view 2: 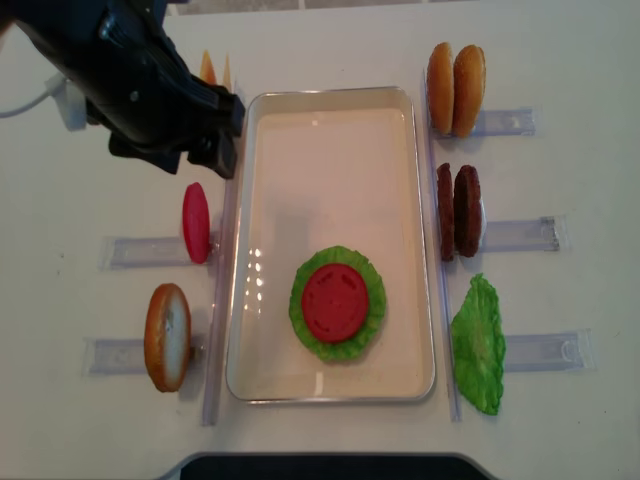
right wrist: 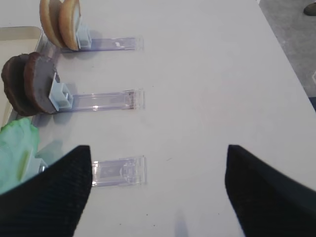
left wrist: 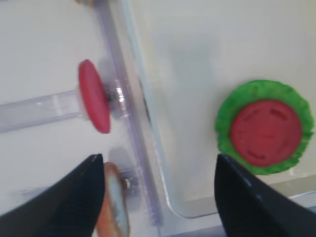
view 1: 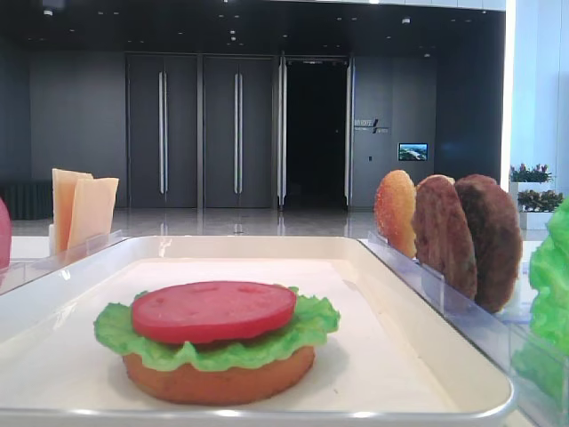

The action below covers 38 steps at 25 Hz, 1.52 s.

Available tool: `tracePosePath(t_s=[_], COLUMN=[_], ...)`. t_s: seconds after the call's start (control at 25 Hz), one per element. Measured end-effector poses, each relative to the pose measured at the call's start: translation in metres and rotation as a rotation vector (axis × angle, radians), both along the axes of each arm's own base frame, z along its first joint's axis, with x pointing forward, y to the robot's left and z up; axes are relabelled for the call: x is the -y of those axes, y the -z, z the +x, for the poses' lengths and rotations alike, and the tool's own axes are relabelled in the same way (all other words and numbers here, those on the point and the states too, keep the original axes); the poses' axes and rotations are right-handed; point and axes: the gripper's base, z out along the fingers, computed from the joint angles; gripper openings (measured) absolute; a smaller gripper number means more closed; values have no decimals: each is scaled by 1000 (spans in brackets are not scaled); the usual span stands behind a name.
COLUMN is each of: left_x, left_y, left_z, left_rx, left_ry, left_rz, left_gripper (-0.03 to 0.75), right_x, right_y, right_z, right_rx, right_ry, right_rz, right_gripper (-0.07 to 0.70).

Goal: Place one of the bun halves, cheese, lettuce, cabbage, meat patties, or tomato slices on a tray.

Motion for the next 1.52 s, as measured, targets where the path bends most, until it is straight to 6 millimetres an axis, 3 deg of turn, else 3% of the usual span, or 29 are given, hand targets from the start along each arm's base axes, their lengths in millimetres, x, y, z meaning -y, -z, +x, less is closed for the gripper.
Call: tracePosePath(t_s=[0.2, 0.52, 0.84, 1.52], left_x=[-23, -79, -114, -121], left_y=[0, 1, 1, -1], left_z=[8, 25, 30, 29], left_rx=[-7, -29, -35, -30], left_ry=[-62, -189, -229, -169], left_rz=[69, 53, 62, 86], left_gripper=[528, 528, 528, 528], right_x=[0, 0, 0, 0], right_y=[0, 0, 0, 0], right_z=[0, 0, 0, 0], right_rx=[0, 0, 0, 0], right_ry=[0, 0, 0, 0], right_rz=[0, 0, 0, 0], right_gripper=[556, 556, 556, 556])
